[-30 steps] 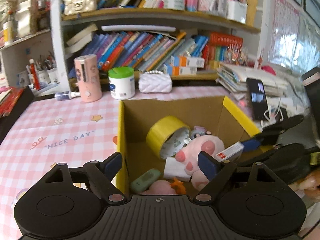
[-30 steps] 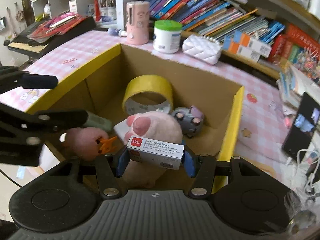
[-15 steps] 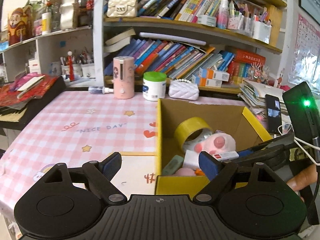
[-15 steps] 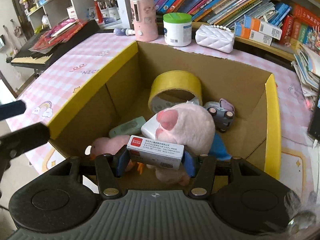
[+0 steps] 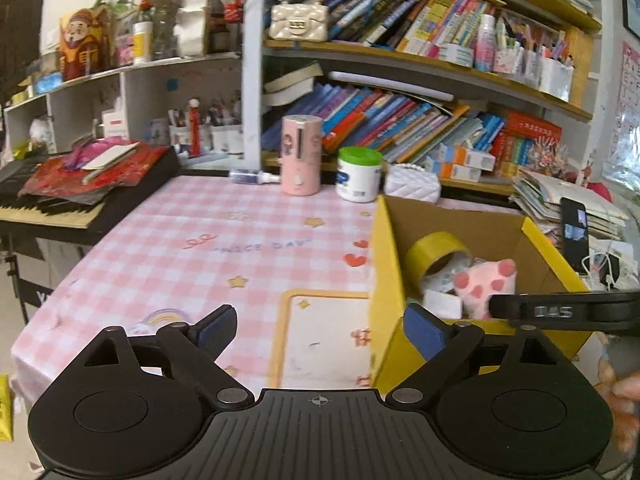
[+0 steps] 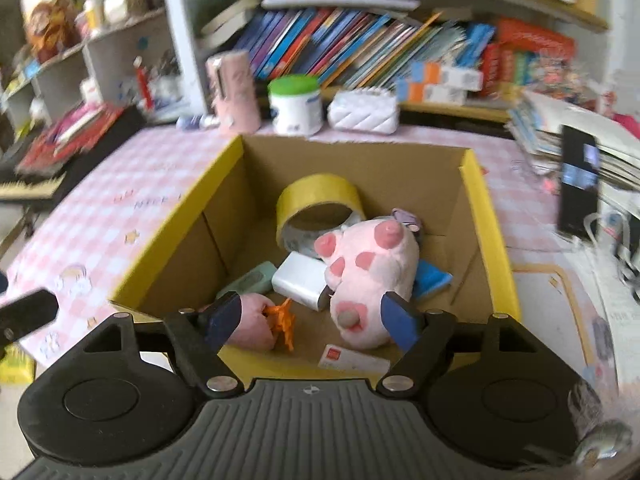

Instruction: Organize objects

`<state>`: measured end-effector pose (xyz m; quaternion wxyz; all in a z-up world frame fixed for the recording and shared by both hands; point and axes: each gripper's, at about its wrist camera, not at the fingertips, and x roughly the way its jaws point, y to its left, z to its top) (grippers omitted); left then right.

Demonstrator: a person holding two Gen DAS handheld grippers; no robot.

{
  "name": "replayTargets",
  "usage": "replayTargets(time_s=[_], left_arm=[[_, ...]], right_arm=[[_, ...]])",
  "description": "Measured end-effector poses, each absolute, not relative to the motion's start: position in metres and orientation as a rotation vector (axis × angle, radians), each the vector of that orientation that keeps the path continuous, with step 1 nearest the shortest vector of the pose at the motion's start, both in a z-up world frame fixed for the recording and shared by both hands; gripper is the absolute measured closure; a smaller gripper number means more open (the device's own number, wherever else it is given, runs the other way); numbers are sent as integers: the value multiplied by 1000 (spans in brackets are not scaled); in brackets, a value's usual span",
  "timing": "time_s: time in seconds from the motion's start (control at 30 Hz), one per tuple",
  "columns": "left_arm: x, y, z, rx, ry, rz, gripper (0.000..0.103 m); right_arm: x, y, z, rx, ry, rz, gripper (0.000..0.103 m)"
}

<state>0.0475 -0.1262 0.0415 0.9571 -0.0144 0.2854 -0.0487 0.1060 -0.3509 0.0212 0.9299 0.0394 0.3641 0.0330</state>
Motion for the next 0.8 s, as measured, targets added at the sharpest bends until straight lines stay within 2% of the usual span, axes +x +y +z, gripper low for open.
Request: replayTargets(time_s=[0.07,0.33,0.53,0.8], left_arm=[[41,-116,44,-26,571,-84,10],[5,-75,43,-11,571,-38,6],[-27,-57,25,35,622,-63,6],[-45,-40,22,48,634,-47,4]], right_arm=[[86,-342,27,123,706,4,15],[13,-280,35,126,579,-94,11],[-32,-245,28,55,525,-122,1],[-59,-215,21,64,575,-131,0]])
